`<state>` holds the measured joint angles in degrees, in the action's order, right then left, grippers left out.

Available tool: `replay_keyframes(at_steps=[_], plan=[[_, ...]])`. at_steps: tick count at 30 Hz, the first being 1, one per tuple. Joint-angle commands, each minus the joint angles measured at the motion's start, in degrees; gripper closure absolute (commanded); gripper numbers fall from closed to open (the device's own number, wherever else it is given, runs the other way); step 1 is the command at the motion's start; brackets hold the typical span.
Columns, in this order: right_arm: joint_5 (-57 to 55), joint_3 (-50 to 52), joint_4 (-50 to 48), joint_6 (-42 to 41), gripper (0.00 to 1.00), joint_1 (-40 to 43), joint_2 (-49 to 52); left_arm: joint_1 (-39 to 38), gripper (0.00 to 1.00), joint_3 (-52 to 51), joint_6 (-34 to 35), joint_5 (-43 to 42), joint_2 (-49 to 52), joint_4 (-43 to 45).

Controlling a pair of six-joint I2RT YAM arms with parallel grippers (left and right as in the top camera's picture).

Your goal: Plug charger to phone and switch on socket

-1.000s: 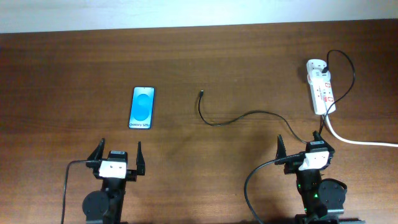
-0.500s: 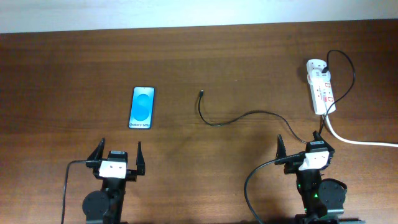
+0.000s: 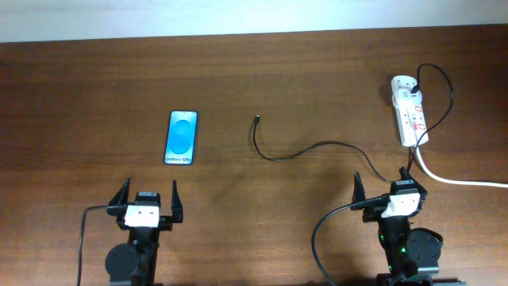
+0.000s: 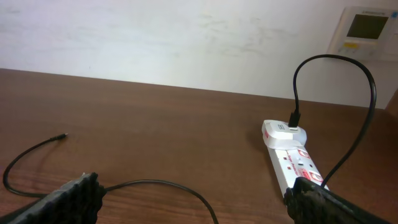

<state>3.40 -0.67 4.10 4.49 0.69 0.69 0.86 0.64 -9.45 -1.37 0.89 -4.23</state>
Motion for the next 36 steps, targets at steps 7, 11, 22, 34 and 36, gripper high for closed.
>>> replay_keyframes(at_steps=[7, 11, 22, 34, 36], plan=[[-0.48, 0.35, 0.24, -0.28, 0.02, -0.31, -0.48, 0.42, 0.01, -0.11, 0.87, -8.94, -0.59, 2.78], [-0.48, 0.35, 0.24, -0.28, 0.01, -0.31, -0.48, 0.42, 0.01, 0.50, 1.01, -8.94, -0.50, 3.76], [-0.48, 0.35, 0.24, -0.28, 0.02, -0.31, -0.48, 0.44, 0.01, 3.54, 0.98, -8.83, -0.48, 7.17], [-0.48, 0.35, 0.24, -0.28, 0.02, -0.31, -0.48, 0.44, 0.01, 8.22, 0.98, -7.50, 0.96, 20.31], [-0.48, 0.35, 0.24, -0.28, 0.02, -0.31, -0.48, 0.44, 0.00, 8.83, 0.98, -6.51, 5.03, 24.26]])
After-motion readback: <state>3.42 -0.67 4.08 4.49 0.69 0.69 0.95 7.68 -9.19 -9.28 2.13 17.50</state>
